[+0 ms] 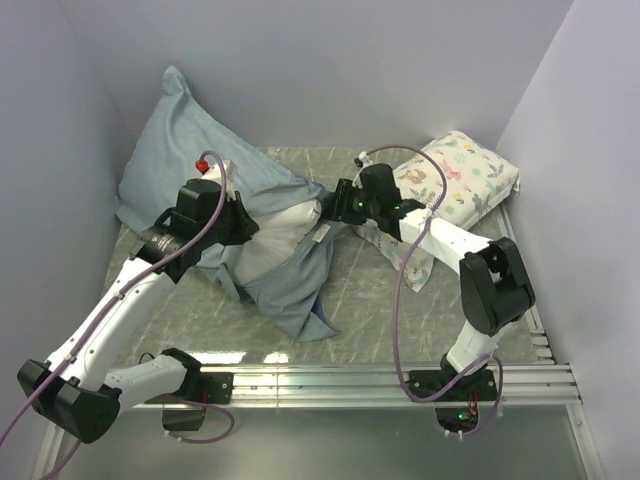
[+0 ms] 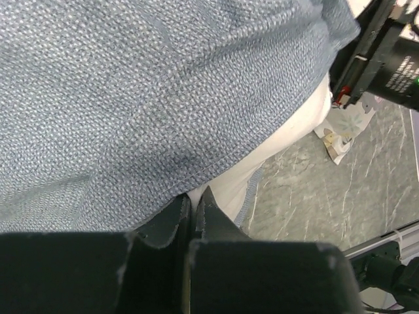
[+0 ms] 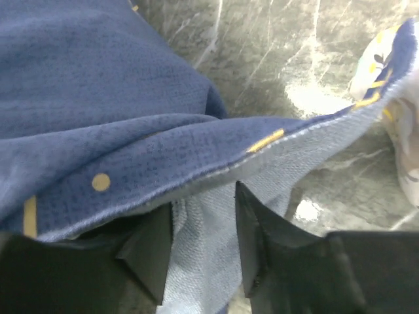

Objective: Remove the pillowcase from the pillow

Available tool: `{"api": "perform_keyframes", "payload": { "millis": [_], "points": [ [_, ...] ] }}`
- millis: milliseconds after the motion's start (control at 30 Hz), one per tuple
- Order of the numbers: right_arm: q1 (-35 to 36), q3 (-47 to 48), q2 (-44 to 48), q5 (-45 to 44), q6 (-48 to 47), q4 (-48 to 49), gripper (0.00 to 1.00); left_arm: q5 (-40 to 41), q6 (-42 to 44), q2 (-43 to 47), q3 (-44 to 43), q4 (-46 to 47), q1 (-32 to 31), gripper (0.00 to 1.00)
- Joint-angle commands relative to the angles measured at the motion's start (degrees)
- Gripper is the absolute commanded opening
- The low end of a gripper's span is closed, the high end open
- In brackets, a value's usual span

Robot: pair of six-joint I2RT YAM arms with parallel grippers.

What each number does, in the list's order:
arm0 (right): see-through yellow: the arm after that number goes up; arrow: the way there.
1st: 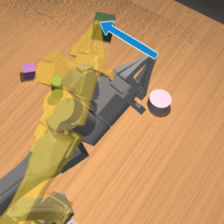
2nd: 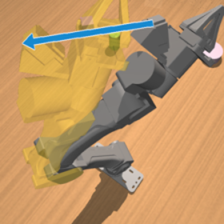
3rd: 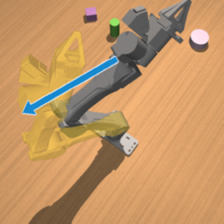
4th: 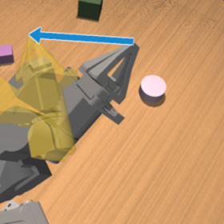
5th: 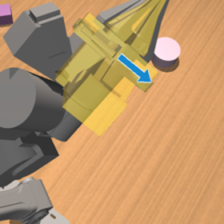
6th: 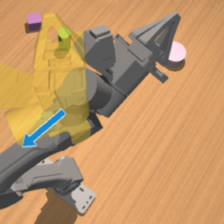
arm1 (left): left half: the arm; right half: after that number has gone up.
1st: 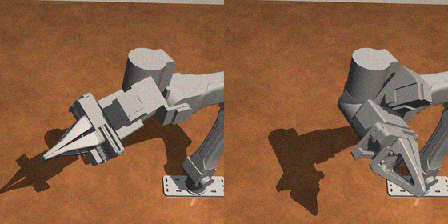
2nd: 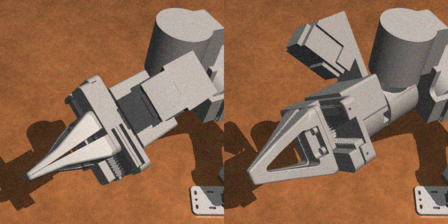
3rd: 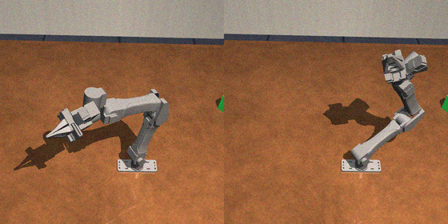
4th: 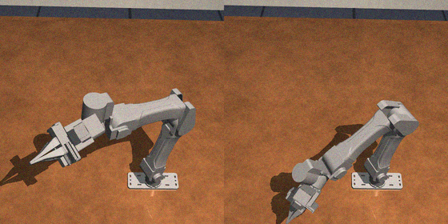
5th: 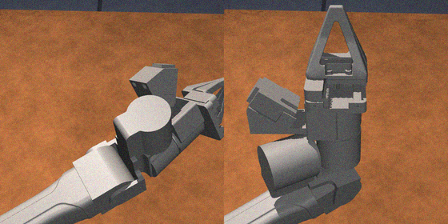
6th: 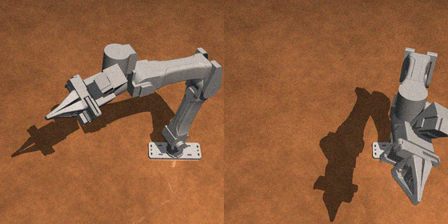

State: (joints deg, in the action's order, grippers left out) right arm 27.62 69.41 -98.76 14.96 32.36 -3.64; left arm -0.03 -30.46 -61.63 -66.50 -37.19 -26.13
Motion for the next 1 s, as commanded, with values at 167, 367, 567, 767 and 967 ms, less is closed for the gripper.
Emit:
{"api": "perform_keyframes", "payload": {
  "millis": [167,367,567,767,967],
  "points": [
    [-2.1,-9.5,16.0,-2.0,-6.5,10.0,0.6,2.1,0.4,0.8,-0.1,2.3,-3.4,0.0],
    [-0.5,-15.7,26.8,-2.6,-10.2,14.3,0.66,2.8,-0.3,-0.5,-1.0,3.1,-4.2,0.0],
    [-0.4,-11.9,24.1,2.1,-12.5,11.6,0.74,3.9,-1.0,-1.3,-2.2,3.5,-5.4,0.0],
    [0.7,-12.2,19.4,6.2,-12.8,10.7,0.72,5.0,-1.4,-1.7,-3.1,3.6,-6.2,0.0],
    [0.8,-17.0,21.3,8.0,-11.3,13.7,0.73,5.4,-1.7,-1.6,-3.2,3.6,-6.5,0.0]
  ]
}}
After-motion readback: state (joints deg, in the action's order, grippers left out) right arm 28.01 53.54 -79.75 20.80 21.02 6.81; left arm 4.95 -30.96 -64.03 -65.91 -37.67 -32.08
